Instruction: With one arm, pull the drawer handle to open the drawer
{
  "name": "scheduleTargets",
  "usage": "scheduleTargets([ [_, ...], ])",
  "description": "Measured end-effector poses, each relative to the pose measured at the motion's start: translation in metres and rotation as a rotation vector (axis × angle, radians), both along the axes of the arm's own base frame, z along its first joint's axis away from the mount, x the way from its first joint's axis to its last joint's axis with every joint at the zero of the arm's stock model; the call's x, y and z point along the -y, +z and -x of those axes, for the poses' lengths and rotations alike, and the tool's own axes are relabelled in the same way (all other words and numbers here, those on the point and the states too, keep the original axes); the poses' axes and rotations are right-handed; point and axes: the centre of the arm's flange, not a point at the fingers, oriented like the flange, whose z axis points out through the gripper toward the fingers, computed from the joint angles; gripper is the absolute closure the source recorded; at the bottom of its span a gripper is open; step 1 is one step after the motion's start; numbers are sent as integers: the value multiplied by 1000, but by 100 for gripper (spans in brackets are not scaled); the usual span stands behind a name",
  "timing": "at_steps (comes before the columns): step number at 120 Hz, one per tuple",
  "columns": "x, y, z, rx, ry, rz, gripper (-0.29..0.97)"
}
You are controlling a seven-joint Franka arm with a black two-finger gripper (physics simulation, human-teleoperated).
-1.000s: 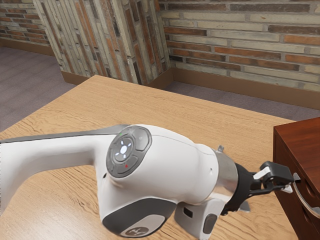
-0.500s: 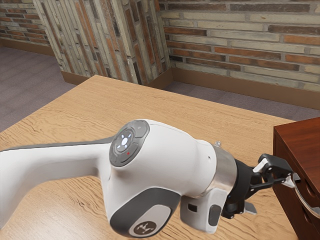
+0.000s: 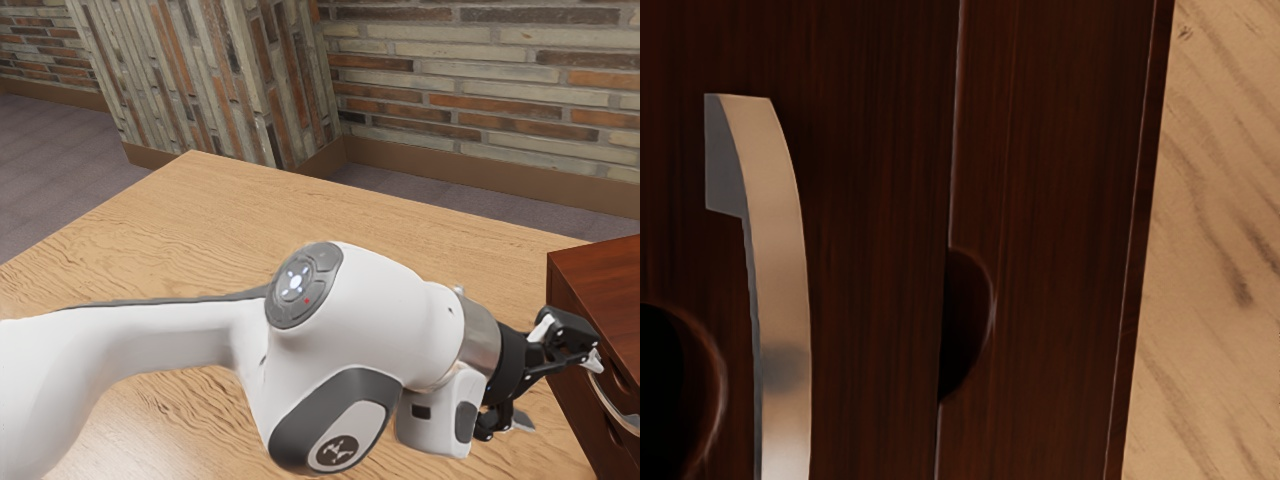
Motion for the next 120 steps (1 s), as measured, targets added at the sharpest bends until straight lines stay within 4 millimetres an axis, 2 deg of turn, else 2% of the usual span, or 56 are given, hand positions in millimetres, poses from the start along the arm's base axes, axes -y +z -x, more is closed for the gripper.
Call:
scheduleTargets([
  [36, 10, -22, -16, -14, 12, -13, -2],
  [79, 8, -23, -15, -18, 13, -19, -2],
  [102, 1, -17, -8, -26, 14, -9, 4],
  [120, -4, -19, -4, -36, 15, -12, -1],
])
